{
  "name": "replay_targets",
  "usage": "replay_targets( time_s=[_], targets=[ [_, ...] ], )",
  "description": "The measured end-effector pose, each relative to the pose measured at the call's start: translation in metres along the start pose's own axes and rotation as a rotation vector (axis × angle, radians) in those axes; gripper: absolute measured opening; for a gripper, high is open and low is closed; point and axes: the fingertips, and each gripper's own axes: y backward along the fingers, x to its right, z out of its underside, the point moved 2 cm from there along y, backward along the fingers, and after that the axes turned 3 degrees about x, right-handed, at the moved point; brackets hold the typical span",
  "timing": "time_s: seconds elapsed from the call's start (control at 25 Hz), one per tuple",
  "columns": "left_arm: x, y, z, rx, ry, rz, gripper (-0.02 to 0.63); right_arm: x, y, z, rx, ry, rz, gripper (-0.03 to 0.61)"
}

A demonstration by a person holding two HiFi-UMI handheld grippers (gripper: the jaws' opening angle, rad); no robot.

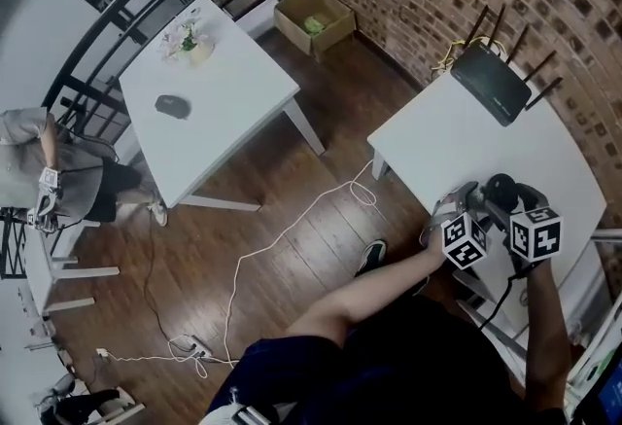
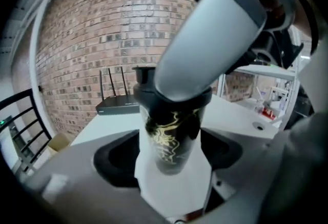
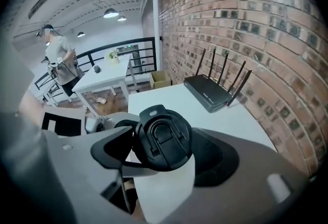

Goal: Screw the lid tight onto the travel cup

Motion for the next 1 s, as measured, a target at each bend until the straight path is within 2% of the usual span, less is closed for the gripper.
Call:
replay_targets(
  time_s=[0.2, 0.32, 0.4, 0.48, 0.56, 0.64, 0.72, 0.84, 0.92, 1.0],
  targets=[
    [-0.012, 0.054, 0.006, 0.062, 0.077, 0.060, 0.374, -0.009, -0.003, 0.000, 0.039, 0.034, -0.022, 0.375],
    [-0.038, 0.095, 0.002, 0.094, 0.151, 0.018, 0.374, -0.011, 0.015, -0.017, 0.145, 0.022, -0.024, 0.391],
    [-0.053, 0.119, -0.013, 0.126, 0.266, -0.013, 0.368, -0.004, 0.039, -0.028, 0.231, -0.017, 0.001, 0.390],
    [-0.059, 0.137, -0.037, 0.179, 0.417, -0.015, 0.308, 0.009, 0.073, -0.032, 0.338, -0.103, 0.049, 0.372],
    [-0.059, 0.150, -0.063, 0.260, 0.495, -0.016, 0.220, 0.019, 0.109, -0.033, 0.478, -0.218, 0.065, 0.288],
    [-0.054, 0.161, -0.092, 0.345, 0.490, -0.002, 0.147, 0.021, 0.141, -0.037, 0.645, -0.328, 0.025, 0.195],
    [-0.039, 0.171, -0.118, 0.404, 0.441, 0.050, 0.090, 0.020, 0.167, -0.034, 0.774, -0.395, 0.000, 0.112],
    [-0.011, 0.182, -0.148, 0.440, 0.354, 0.144, 0.040, 0.016, 0.191, -0.016, 0.853, -0.418, 0.037, 0.038],
    [0.007, 0.183, -0.160, 0.440, 0.306, 0.196, 0.006, 0.012, 0.203, -0.006, 0.888, -0.413, 0.057, 0.025],
    [0.021, 0.182, -0.168, 0.425, 0.269, 0.227, 0.006, 0.007, 0.215, 0.001, 0.923, -0.390, 0.082, 0.016]
  ],
)
